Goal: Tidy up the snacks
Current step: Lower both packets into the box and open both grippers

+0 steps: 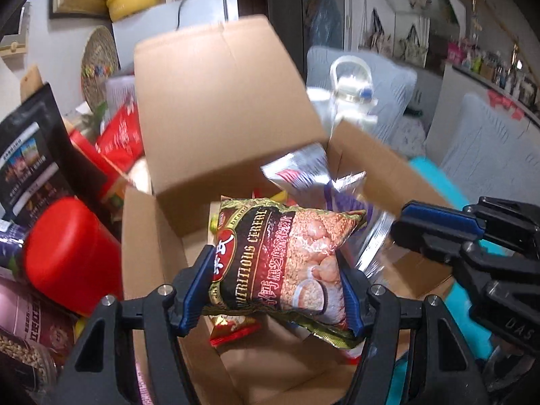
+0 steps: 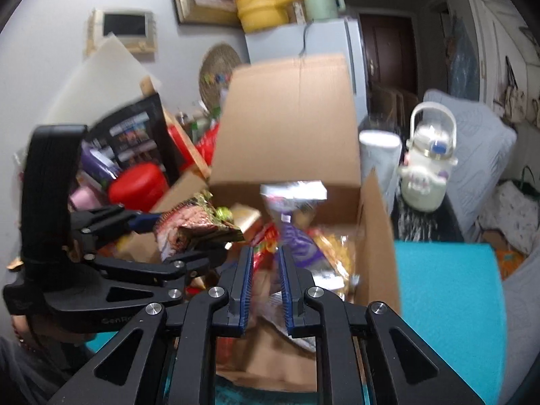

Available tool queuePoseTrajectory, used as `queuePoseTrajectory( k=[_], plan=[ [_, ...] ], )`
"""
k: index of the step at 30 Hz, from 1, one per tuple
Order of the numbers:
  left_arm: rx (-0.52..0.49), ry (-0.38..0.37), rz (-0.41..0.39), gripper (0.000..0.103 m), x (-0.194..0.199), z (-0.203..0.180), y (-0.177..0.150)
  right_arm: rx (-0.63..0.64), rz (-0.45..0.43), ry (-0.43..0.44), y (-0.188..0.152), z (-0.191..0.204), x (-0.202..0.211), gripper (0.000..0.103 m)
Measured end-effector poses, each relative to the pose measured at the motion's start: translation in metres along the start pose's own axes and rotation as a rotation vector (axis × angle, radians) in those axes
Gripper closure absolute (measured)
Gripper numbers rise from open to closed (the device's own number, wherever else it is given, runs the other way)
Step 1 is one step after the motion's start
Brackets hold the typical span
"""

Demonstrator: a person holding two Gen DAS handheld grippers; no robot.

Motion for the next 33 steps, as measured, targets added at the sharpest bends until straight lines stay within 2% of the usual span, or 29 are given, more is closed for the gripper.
queuePoseTrajectory(
  k=[3, 10, 21, 25, 26, 29, 31, 33],
  plan=[
    [-0.016, 0.0, 0.043, 0.038, -0.011, -0.003, -0.007, 0.029, 0.058, 0.007, -0.008, 0.005, -0.015, 0.087],
    [-0.017, 0.02, 0.117, 0.038, -0.034, -0.006, -0.016, 0.048, 0.106, -0.025, -0.017, 0.007, -0.025, 0.087],
    [-0.02, 0.057, 0.134, 0.038, -0.043, -0.009, -0.017, 0.006, 0.153, -0.066, -0.019, -0.007, -0.035, 0.087],
    [0.006, 0.048, 0.144, 0.037, -0.043, -0.006, -0.015, -0.01, 0.153, -0.093, -0.017, -0.013, -0.031, 0.064],
    [0.007, 0.05, 0.143, 0.037, -0.042, -0.006, -0.015, -0.012, 0.149, -0.091, -0.016, -0.014, -0.028, 0.061],
    [0.014, 0.052, 0.151, 0.034, -0.042, -0.006, -0.015, -0.008, 0.14, -0.097, -0.013, -0.014, -0.022, 0.057],
    [0.017, 0.056, 0.158, 0.025, -0.042, -0.006, -0.015, -0.001, 0.13, -0.105, -0.011, -0.013, -0.018, 0.054],
    [0.02, 0.059, 0.159, 0.022, -0.041, -0.006, -0.015, 0.005, 0.119, -0.113, -0.009, -0.013, -0.012, 0.054]
  ],
)
Point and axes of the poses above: each gripper's, at about its wrist camera, not at the fingertips, and x roughly against the way its jaws point, z to its left, y to its top, the point moved 3 cm from there along -x, roughly the way its jaws point, and after that the axes turned 2 degrees about z, right-handed, at the moved point
